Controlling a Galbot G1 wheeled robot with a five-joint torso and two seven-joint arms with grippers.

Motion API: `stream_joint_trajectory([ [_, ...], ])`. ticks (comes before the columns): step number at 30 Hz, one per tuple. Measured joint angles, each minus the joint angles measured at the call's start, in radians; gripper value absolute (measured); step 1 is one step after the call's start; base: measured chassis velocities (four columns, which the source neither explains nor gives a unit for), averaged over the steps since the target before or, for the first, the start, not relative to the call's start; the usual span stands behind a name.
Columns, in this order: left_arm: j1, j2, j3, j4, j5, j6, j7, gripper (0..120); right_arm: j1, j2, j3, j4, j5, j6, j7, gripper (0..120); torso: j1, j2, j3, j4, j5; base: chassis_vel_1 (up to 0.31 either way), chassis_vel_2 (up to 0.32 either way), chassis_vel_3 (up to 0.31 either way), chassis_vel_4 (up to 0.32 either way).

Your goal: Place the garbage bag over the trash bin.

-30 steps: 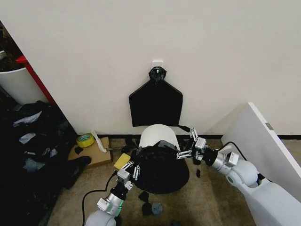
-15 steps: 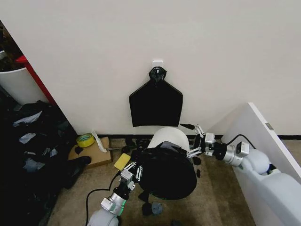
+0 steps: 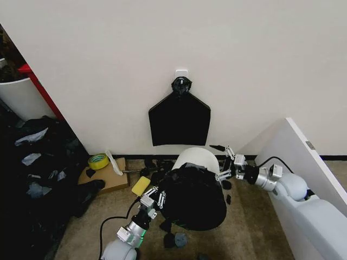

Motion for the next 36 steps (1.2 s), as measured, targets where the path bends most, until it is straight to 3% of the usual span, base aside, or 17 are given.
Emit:
stream_joint_trajectory([
  [7, 0.003, -0.003, -0.002, -0.004, -0.026, 0.030, -0.033, 1, -0.007, 0.006, -0.001, 0.029, 0.039, 0.045, 0.054, 100, 0.000, 0.000, 0.000, 0.0000, -0.0001, 0.000, 0.000, 0.000, 0.000],
  [12, 0.000, -0.007, 0.003, -0.013, -0.100, 0.149, -0.141, 1, -0.021, 0.014, -0.021, 0.104, 0.033, 0.073, 0.384, 100, 0.000, 0.000, 0.000, 0.0001, -0.0001, 0.000, 0.000, 0.000, 0.000],
  [14, -0.003, -0.010, 0.010, -0.043, -0.168, 0.251, -0.226, 1, -0.047, 0.015, -0.030, 0.167, 0.067, 0.077, 0.436, 100, 0.000, 0.000, 0.000, 0.0002, -0.0004, 0.000, 0.000, 0.000, 0.000],
  [15, -0.003, -0.010, 0.010, -0.043, -0.168, 0.251, -0.226, 1, -0.047, 0.015, -0.030, 0.167, 0.067, 0.077, 0.436, 100, 0.000, 0.000, 0.000, 0.0002, -0.0004, 0.000, 0.000, 0.000, 0.000],
  [18, -0.016, -0.020, 0.010, -0.119, -0.350, 0.482, -0.393, 1, -0.092, 0.014, -0.033, 0.209, 0.096, 0.129, 0.283, 100, 0.000, 0.000, 0.000, -0.0001, -0.0004, 0.000, 0.000, 0.000, 0.000],
  [20, -0.035, -0.037, -0.011, -0.185, -0.513, 0.645, -0.528, 1, -0.113, 0.021, -0.032, 0.197, 0.094, 0.177, 0.089, 100, 0.000, 0.000, 0.000, -0.0002, -0.0002, 0.000, 0.000, 0.000, 0.000],
  [22, -0.038, -0.042, -0.020, -0.198, -0.553, 0.681, -0.556, 1, -0.119, 0.025, -0.030, 0.188, 0.092, 0.186, 0.034, 100, 0.000, 0.000, 0.000, -0.0003, -0.0001, 0.000, 0.000, 0.000, 0.000],
  [24, -0.045, -0.063, -0.062, -0.229, -0.666, 0.784, -0.628, 1, -0.128, 0.039, -0.027, 0.158, 0.067, 0.204, -0.086, 100, 0.000, 0.000, 0.000, -0.0001, 0.0000, 0.000, 0.000, 0.000, 0.000],
  [26, -0.049, -0.081, -0.105, -0.244, -0.755, 0.844, -0.667, 1, -0.130, 0.053, -0.021, 0.131, 0.001, 0.223, -0.120, 100, 0.000, 0.000, 0.000, -0.0001, -0.0002, 0.000, 0.000, 0.000, 0.000],
  [32, -0.063, -0.113, -0.204, -0.268, -0.972, 0.970, -0.741, 1, -0.135, 0.094, 0.014, 0.075, -0.231, 0.262, -0.073, 100, 0.000, 0.000, 0.000, 0.0000, -0.0001, 0.000, 0.000, 0.000, 0.000],
  [36, -0.075, -0.119, -0.255, -0.278, -1.075, 1.037, -0.778, 1, -0.136, 0.108, 0.019, 0.049, -0.303, 0.275, -0.042, 100, 0.000, 0.000, 0.000, 0.0000, -0.0001, 0.000, 0.000, 0.000, 0.000],
])
